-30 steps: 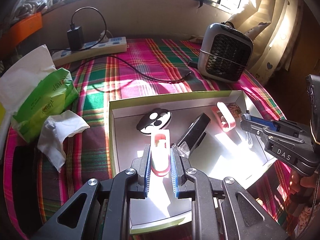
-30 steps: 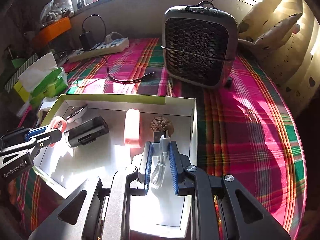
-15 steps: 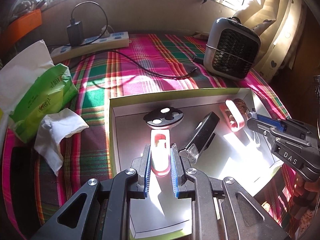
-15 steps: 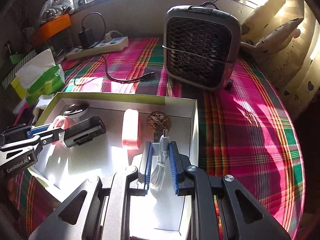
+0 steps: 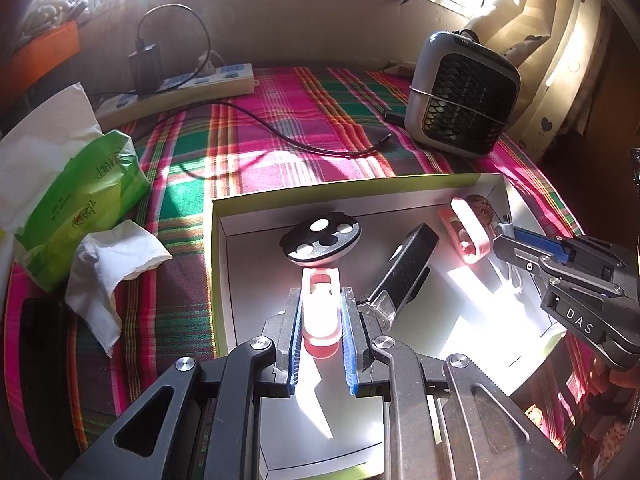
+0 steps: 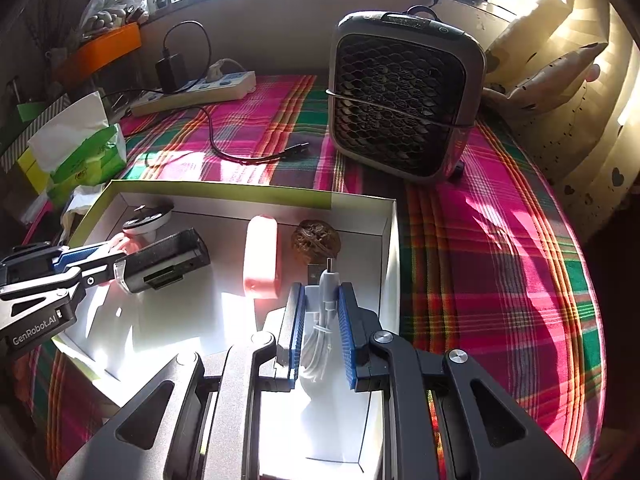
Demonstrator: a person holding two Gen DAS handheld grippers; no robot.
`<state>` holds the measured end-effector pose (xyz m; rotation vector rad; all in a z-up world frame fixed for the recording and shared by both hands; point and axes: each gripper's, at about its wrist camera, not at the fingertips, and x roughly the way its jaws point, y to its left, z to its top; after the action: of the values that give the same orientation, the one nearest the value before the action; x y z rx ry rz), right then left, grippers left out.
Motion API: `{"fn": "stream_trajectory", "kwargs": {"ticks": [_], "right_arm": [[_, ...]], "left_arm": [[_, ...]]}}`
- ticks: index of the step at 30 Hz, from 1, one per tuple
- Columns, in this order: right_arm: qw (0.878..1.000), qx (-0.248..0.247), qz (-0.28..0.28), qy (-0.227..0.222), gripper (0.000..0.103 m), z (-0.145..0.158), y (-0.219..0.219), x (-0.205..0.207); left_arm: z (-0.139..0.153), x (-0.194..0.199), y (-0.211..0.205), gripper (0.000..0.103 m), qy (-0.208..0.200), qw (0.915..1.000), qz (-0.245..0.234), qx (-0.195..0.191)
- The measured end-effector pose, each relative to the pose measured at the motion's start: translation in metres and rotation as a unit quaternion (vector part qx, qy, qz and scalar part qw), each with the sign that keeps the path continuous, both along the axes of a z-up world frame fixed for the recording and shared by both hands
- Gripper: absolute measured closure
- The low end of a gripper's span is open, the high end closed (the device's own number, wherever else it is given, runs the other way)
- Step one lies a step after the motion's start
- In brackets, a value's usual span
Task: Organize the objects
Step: 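Lower the case and cable into the box and open both grippers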
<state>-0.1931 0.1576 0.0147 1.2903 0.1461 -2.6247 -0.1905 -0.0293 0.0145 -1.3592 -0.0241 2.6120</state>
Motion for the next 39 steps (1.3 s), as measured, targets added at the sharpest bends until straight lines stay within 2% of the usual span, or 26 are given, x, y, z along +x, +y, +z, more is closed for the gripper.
{"fn": "stream_trajectory", "kwargs": {"ticks": [13,15,27,33,39], "right_arm": [[1.0,0.004,-0.007,0.005,0.085,0.001,0.001,0.001],[1.0,0.006,-0.008,0.006,0.085,0.002,0.001,0.001],[1.0,0.001,-0.013,0.014,0.083,0.007,0.004,0.006],[1.0,-0.003,-0.013,0.019,0.075,0.011,0.003,0.013],[1.0,-0.006,-0.016,0.027,0.074,0.018,0.004,0.023]], "left_arm": [[-0.001,-0.001,0.002,0.083,-0.001,1.0,0.0,-0.001],[-0.001,-0.001,0.002,0.079,0.0,1.0,0.0,-0.002],[0.003,0.006,0.001,0.07,0.0,1.0,0.003,0.001],[0.011,0.014,-0.001,0.068,0.011,0.9999,0.006,0.005],[0.02,0.027,-0.004,0.066,0.024,0.9996,0.008,0.011]]}}
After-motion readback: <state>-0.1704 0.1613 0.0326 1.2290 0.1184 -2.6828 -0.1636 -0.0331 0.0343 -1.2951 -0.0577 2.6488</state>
